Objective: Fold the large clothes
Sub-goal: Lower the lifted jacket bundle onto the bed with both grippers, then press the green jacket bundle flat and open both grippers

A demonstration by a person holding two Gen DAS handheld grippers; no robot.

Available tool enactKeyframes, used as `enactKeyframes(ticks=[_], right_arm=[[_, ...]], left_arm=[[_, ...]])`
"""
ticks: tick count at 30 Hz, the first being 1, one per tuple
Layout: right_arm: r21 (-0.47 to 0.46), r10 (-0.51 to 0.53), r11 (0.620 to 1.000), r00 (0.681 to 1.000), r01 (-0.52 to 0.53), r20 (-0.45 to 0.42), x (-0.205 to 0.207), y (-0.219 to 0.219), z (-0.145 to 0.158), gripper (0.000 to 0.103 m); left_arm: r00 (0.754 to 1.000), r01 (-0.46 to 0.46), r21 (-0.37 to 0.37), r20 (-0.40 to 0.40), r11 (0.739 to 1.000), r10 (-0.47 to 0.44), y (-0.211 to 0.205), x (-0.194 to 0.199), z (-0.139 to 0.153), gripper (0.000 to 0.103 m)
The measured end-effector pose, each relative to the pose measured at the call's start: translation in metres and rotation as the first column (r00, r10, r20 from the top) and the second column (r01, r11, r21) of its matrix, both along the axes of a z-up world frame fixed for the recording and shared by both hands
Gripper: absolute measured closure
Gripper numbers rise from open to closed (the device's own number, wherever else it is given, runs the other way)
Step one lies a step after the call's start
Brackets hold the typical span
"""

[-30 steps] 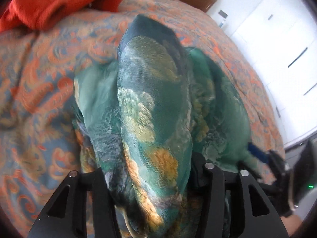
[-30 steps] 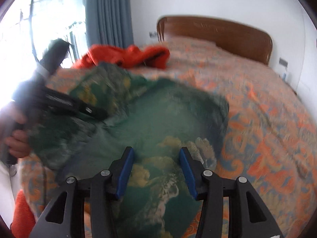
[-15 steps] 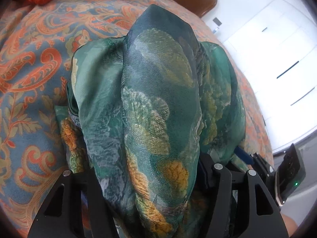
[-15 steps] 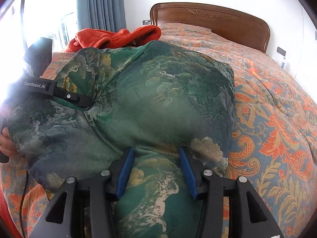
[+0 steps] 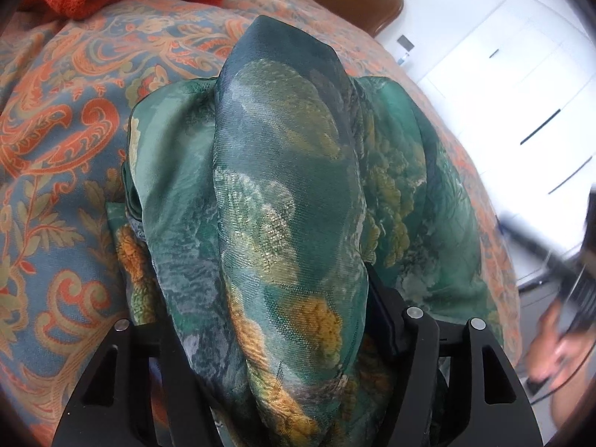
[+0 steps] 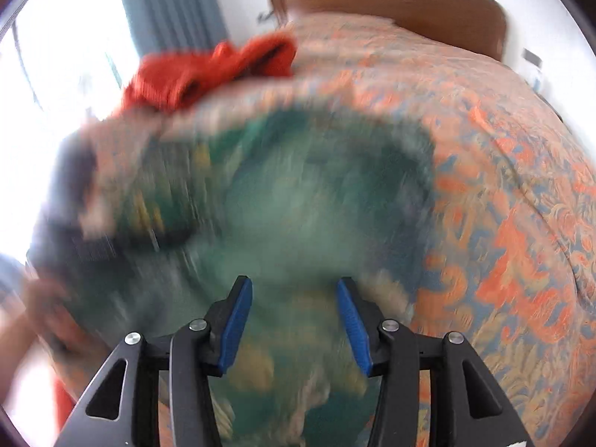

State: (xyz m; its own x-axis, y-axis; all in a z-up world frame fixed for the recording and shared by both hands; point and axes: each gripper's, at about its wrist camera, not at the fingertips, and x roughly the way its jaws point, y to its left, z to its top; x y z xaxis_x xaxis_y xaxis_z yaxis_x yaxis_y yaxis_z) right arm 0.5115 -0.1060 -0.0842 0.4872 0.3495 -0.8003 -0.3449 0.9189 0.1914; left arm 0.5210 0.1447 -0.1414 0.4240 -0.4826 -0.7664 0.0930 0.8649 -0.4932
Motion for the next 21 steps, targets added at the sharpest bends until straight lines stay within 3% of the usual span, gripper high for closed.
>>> enactKeyframes(ticks=[3,5,7,9,11,14,17,21], right_arm=[[0.038,-0.052,0.998,0.997,0.050,0.054,0.029,0.005,0.029,0.054],[0.057,-0.082,0.995,0.996,0.080,0.040,0.058,0.012,0.028,0.054],[0.072,-0.119,0.990,0.992,0.122,-0.039,0.093,0.020,0.005,0.054],[0.057,-0.141,0.987,0.981,0.149,-0.134,0.122,0.027,-0.041,0.054],[0.036,-0.140,0.988,0.977,0.147,-0.161,0.131,0.029,-0.073,0.055],[0.065,-0.152,0.984,0.977,0.163,-0.150,0.133,0.022,-0.088,0.055],[0.064,-0.143,0.986,0.977,0.155,-0.160,0.131,0.019,-0.082,0.055],[0.059,-0.051,0.997,0.993,0.057,-0.108,0.094,0.012,-0.038,0.055]], left_arm=[[1.000,0.000,0.008,0.001,1.000,0.000,-0.002,0.000,0.000,0.036],[1.000,0.001,0.009,0.001,1.000,-0.001,-0.002,-0.001,0.000,0.036],[1.000,-0.003,0.002,0.003,1.000,0.003,-0.001,-0.001,0.000,0.036],[1.000,-0.009,-0.006,0.001,1.000,0.009,0.000,-0.001,-0.003,0.036],[1.000,-0.009,0.003,0.004,1.000,0.009,-0.004,0.000,-0.006,0.036],[1.000,-0.006,0.018,0.008,1.000,0.006,-0.010,0.002,-0.006,0.036],[1.000,0.007,0.019,0.010,1.000,-0.007,-0.010,0.002,-0.004,0.035],[1.000,-0.002,0.000,0.017,1.000,0.002,-0.007,0.001,-0.005,0.035]])
